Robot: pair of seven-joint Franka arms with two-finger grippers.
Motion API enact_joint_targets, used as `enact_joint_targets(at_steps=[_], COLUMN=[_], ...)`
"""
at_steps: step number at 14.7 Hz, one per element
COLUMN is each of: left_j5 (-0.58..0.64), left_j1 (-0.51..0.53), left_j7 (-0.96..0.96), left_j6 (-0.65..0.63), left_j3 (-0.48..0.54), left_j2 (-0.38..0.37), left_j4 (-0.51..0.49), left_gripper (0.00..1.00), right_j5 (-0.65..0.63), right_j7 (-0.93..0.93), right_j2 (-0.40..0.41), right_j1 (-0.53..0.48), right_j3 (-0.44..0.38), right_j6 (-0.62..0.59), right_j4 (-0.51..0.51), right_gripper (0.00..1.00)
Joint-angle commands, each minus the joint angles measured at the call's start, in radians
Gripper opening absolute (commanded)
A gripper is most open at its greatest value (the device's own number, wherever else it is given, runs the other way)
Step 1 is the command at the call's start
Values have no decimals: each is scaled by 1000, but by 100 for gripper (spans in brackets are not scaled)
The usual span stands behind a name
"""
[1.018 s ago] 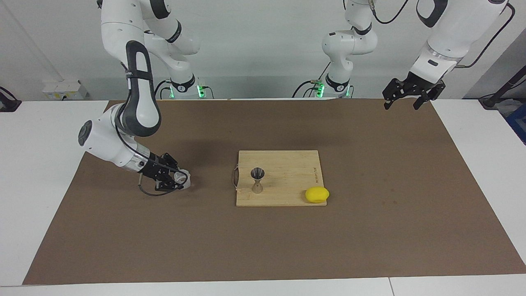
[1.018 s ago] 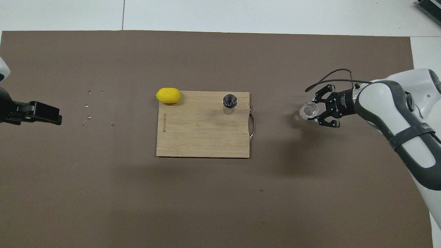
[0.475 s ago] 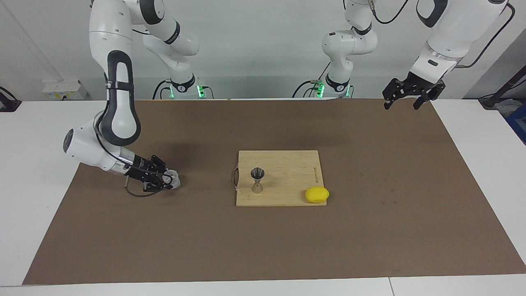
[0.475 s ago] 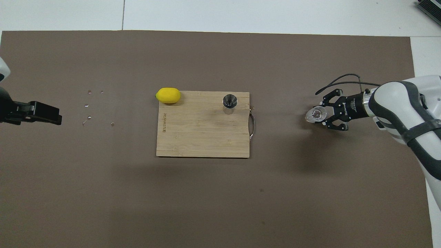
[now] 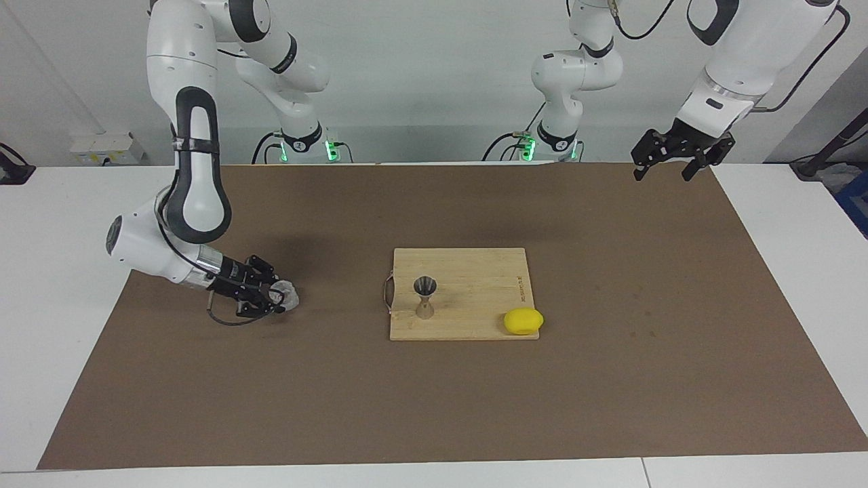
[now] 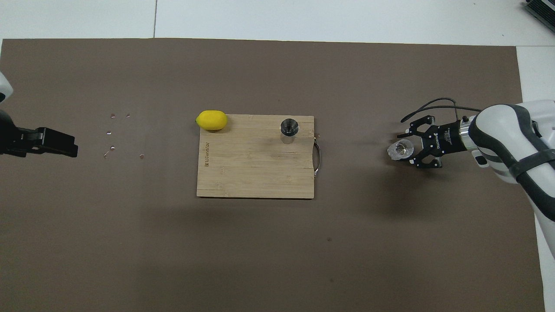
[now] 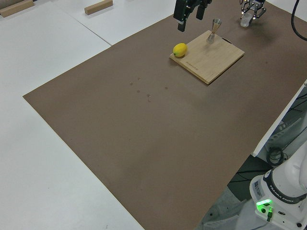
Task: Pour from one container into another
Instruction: 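Open the right gripper to release the glass cup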
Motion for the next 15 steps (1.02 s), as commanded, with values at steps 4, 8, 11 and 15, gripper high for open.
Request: enact_joint_targets(at_steps=[4, 8, 11, 15], left_j5=[12, 12, 12, 12], left_j1=[-6, -6, -6, -6], left_j7=[-11, -11, -11, -11], left_j6=[4, 4, 4, 4], left_j3=[5, 5, 5, 5], left_j2=[-29, -29, -29, -29], left_j4=[-32, -34, -34, -34], left_gripper=[100, 100, 100, 100], right_j5=[-42, -141, -335, -457], right_j7=[-60, -146, -267, -398], right_j2=[-29, -57, -83, -127], right_j1=[-20, -21, -5, -1], right_j3=[-2, -2, 2, 13], right_j6=[8, 8, 10, 26], right_j4=[-32, -40, -39, -13], right_gripper=[100, 100, 100, 100])
